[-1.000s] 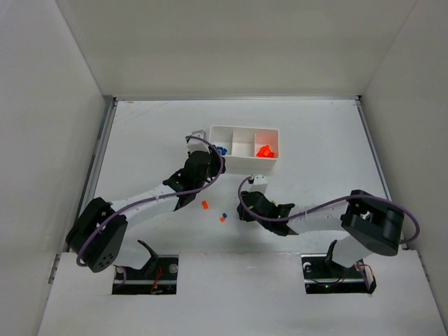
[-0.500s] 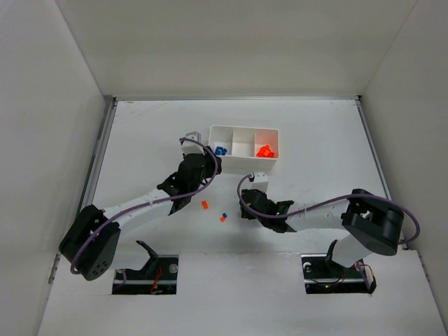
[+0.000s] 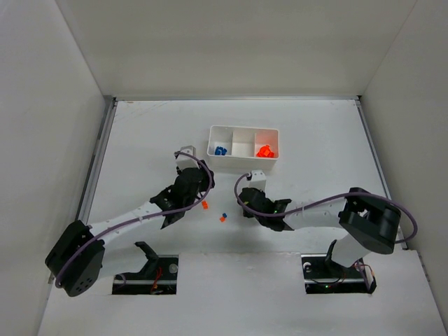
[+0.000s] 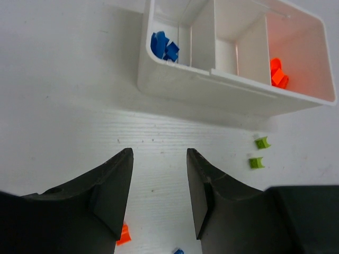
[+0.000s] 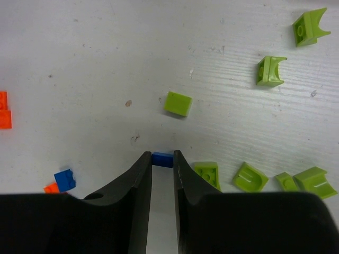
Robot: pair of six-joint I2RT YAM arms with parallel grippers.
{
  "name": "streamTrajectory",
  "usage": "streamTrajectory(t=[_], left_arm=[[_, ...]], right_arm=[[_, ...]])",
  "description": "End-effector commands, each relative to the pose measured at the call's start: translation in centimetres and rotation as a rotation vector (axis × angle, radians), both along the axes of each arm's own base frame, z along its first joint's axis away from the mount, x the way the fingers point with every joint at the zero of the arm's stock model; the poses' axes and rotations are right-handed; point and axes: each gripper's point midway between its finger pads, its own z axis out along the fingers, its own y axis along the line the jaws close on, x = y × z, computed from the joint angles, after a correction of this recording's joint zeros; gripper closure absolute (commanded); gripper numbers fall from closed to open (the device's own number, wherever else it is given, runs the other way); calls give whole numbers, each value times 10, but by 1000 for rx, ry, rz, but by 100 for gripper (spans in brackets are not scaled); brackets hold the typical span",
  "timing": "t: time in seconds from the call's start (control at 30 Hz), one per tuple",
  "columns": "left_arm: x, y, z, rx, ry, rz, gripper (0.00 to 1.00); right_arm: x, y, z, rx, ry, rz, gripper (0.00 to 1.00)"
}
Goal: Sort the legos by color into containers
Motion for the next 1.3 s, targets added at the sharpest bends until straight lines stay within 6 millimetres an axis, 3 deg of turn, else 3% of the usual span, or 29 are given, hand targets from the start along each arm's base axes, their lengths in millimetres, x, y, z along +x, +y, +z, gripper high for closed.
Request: streamTrajectory(t=[0.0,0.1,0.23,0.33,0.43,0.63,0.73,0.87,1.07,1.27], left_arm=[[-18,10,-12,78,13,20,59],[-36,1,-23,119,30,-29,61],[-58,-12,-32,146,39,-80,62],[-71,-21,-39,159,45,-114,62],[-80,-29,-46,167,54,-139,62],[-96,-42,-58,213,67,-218,62],[-100,-46,-65,223,80,-236,61],[-104,-45,-72,230,91,-243,58],[-109,-54,-74,211,107,-289,57],[-117,-71,-80,240,109,-351,59]], right_arm=[[15,9,43,74,-73,6,79],[36,20,79,132,-136,29,79],[76,34,131,211,-221,36,79],[108,46,159,254,-274,36,79],[144,63,169,264,-298,49,78],[197,85,151,245,-278,49,78],[209,94,143,233,-262,50,71],[212,97,146,239,-265,41,53],[197,76,170,253,-312,19,51],[168,43,168,253,-318,-12,51]])
